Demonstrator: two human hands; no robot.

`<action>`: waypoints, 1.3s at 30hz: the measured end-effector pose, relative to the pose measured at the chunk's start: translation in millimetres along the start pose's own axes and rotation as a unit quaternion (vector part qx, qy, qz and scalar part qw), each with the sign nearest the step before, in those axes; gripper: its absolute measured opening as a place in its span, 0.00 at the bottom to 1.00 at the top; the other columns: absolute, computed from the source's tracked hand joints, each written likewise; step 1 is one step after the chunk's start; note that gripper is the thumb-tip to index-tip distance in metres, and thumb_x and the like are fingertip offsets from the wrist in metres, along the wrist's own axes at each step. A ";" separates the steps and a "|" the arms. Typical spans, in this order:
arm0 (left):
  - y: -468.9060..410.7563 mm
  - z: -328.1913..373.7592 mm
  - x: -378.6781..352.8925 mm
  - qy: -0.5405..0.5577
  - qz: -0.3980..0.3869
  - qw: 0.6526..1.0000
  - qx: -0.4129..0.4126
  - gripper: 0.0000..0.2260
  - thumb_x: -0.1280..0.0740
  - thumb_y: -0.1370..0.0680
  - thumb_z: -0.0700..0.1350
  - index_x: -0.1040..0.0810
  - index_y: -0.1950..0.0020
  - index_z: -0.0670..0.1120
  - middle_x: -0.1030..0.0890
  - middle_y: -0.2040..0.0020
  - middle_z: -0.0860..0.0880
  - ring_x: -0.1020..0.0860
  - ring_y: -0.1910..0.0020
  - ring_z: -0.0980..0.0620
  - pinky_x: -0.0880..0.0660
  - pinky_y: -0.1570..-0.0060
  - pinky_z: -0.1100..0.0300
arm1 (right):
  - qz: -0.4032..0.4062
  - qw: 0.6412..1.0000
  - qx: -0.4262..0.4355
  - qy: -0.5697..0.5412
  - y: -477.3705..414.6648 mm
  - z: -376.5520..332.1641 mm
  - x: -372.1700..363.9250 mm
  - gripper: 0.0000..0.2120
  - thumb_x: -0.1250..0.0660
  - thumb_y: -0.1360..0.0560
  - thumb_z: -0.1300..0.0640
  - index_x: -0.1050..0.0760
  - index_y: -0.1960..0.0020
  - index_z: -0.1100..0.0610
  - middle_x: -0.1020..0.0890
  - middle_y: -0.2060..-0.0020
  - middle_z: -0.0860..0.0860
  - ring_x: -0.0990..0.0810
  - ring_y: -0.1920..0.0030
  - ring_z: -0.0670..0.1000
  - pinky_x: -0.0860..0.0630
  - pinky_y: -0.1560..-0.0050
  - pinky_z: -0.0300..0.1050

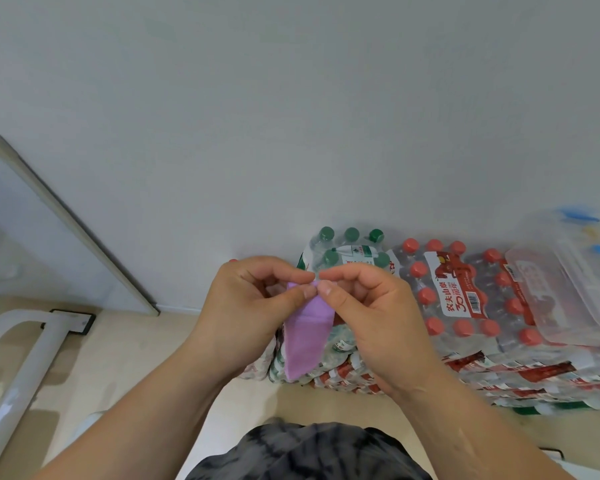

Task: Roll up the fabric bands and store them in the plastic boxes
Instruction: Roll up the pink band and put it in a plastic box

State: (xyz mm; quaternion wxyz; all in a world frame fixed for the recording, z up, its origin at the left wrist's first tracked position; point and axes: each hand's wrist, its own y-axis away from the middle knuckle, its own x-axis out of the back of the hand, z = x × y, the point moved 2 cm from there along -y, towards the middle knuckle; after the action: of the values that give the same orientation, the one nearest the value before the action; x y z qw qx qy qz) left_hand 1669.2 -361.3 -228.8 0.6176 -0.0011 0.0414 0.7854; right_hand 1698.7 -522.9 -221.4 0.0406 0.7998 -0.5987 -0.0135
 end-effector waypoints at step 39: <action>-14.3 0.3 -8.4 0.012 -0.029 0.999 0.016 0.07 0.24 0.28 0.40 0.14 0.53 0.51 0.16 0.59 0.36 0.17 0.58 0.34 0.21 0.59 0.41 | 0.060 0.997 0.031 0.022 -8.8 2.4 8.8 0.09 0.28 0.25 0.64 0.15 0.53 0.50 0.13 0.60 0.51 0.15 0.57 0.50 0.18 0.54 0.44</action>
State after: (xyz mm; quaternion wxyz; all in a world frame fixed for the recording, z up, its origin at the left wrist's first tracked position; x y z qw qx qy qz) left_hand 1685.1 -366.1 -229.0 0.6395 -0.0016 0.0609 0.7664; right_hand 1709.5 -529.0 -224.2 0.0293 0.7637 -0.6444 0.0253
